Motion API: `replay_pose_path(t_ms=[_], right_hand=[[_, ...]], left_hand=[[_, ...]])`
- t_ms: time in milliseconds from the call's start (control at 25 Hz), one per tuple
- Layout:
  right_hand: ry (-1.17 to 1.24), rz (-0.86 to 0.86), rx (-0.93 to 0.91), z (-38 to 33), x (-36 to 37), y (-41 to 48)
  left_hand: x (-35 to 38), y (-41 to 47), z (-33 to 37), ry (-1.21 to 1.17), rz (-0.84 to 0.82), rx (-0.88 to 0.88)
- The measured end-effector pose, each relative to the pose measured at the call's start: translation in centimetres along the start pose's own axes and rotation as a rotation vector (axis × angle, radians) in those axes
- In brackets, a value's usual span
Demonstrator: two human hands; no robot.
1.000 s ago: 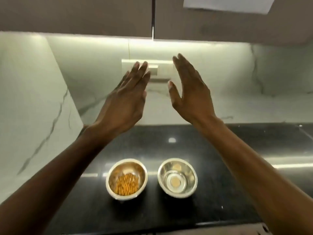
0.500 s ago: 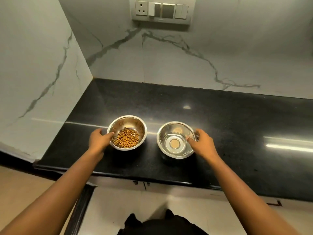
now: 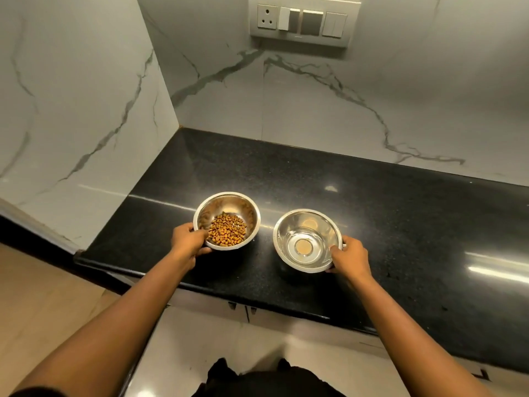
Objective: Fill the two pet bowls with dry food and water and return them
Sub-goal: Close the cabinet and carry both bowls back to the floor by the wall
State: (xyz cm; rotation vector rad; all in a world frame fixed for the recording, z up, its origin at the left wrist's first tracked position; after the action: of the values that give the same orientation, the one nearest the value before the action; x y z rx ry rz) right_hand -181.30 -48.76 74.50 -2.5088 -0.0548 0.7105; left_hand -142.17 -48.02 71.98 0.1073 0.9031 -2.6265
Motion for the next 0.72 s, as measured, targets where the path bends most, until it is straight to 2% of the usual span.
replay_pose_path(t_ms=[200,400,720], right_hand=[[-0.024,-0.03,-0.113,-2.2,0.6,-0.4],[-0.036,-0.174,-0.236,-6.4,4.0,-0.4],[-0.164,-0.42,-0.411,-13.7,16.5,-3.6]], left_hand=[[-1.7,-2.1,0.2,-0.099,0.035,0.046],[-5.9,-5.0,-2.3,-0.225,0.139,0.077],[-19.5,-11.7,-9.2,-0.479,0.433,0.069]])
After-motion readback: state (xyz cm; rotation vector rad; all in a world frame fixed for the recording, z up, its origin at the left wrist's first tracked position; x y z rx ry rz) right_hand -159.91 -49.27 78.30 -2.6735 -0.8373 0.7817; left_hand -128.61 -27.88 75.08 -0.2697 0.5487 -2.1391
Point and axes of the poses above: each hand's wrist, its own y-axis towards the middle knuckle, its own x-axis out of the palm, z = x × y, the point moved 3 cm from there along y, towards the middle knuckle, and after that the axes turned 12 degrees about -z, right-handed, at the moved point
